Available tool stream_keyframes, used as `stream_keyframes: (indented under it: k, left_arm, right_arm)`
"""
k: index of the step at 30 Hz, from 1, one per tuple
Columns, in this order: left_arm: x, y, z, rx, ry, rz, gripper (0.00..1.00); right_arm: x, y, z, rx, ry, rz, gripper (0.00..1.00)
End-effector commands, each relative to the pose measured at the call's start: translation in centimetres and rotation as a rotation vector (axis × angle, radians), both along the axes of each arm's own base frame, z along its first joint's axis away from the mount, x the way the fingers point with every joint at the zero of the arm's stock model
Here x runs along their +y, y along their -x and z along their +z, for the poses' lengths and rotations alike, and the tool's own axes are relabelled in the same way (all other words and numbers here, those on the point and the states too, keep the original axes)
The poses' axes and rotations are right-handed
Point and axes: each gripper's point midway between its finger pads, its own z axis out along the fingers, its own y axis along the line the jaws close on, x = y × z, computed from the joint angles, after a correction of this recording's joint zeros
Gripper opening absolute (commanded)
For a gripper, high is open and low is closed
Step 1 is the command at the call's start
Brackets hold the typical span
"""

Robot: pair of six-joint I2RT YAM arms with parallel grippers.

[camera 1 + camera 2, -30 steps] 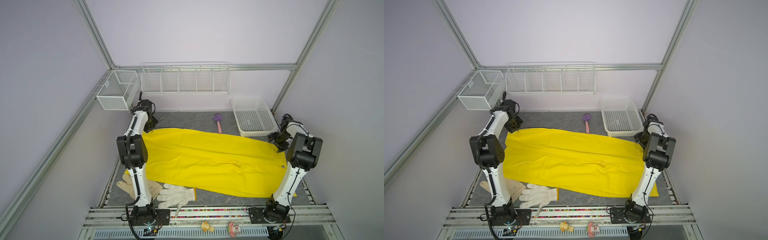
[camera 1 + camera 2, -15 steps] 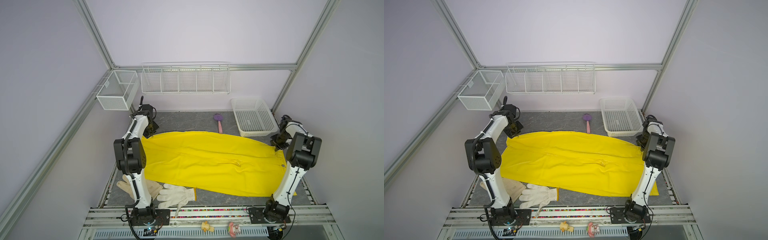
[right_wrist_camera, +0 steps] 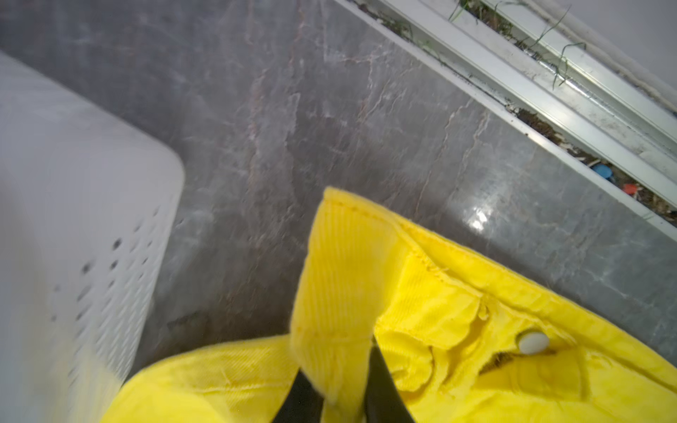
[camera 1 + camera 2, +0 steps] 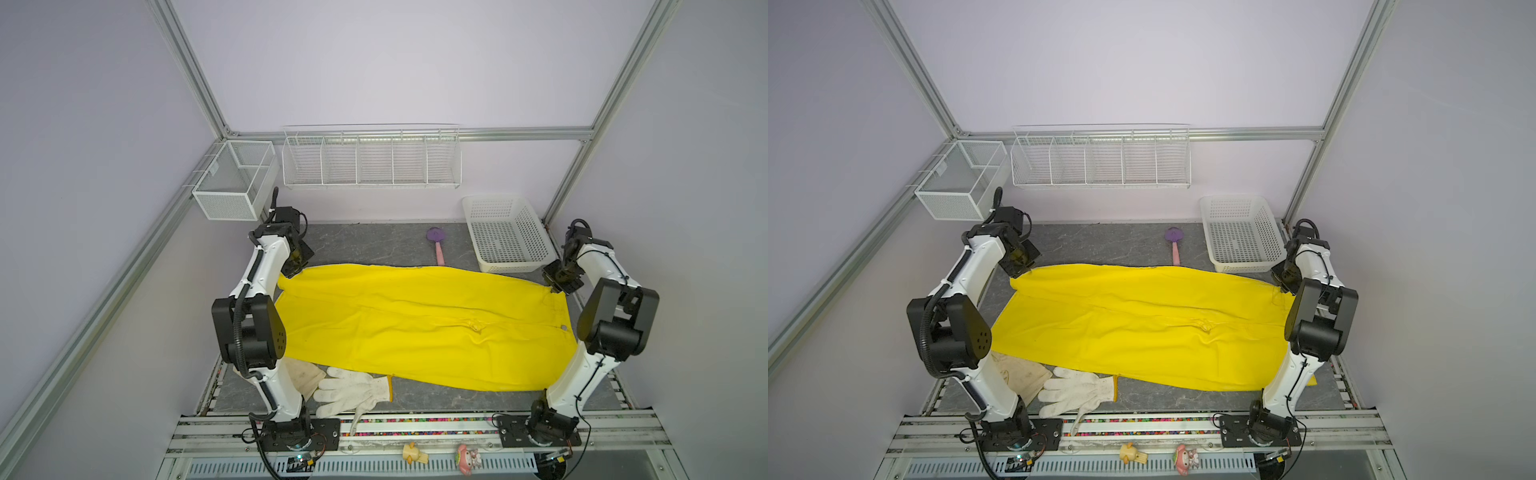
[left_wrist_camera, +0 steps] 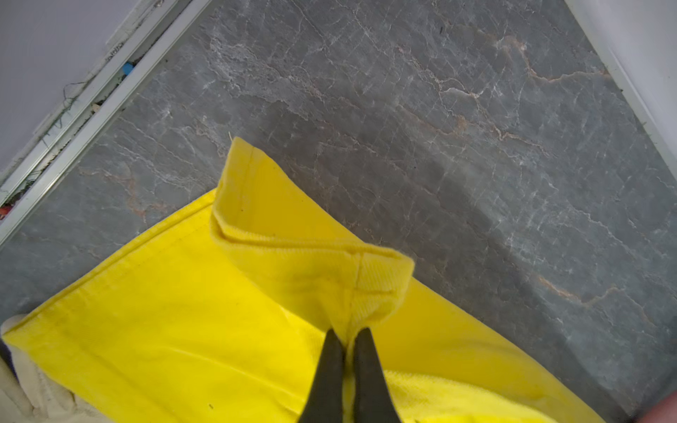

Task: Fold and stack the trousers
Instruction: Move the trousers to the center of the table.

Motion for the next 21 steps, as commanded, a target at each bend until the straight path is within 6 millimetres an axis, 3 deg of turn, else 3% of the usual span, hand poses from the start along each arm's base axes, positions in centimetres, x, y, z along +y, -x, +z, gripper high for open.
stream_keyframes:
  k: [1, 4, 9, 14, 19, 21]
  left_arm:
    - [-0.6, 2.4, -0.2, 0.028, 0.023, 0.002, 0.0]
    - [-1.2, 4.5, -0.8, 0.059, 0.022, -0.017, 0.0]
    - [-2.0, 8.1, -3.8, 0.123, 0.062, -0.022, 0.0]
    - [-3.5, 10.9, -7.7, 0.189, 0.116, -0.027, 0.0]
    - [-3.1, 12.0, -10.8, 0.235, 0.092, -0.028, 0.0]
    - [-3.1, 12.0, -12.0, 0.252, 0.086, -0.038, 0.0]
  right_arm:
    - [2.0, 1.4, 1.8, -0.053, -0.032, 0.044, 0.14]
    - [4.0, 3.6, 2.9, -0.081, -0.06, 0.071, 0.14]
    - [7.1, 8.6, 3.1, -0.083, -0.112, 0.095, 0.14]
    - [9.6, 13.0, 0.8, -0.065, -0.183, 0.119, 0.14]
    - [11.2, 15.3, -2.6, -0.03, -0.211, 0.161, 0.14]
    - [12.0, 15.2, -3.7, -0.046, -0.242, 0.175, 0.14]
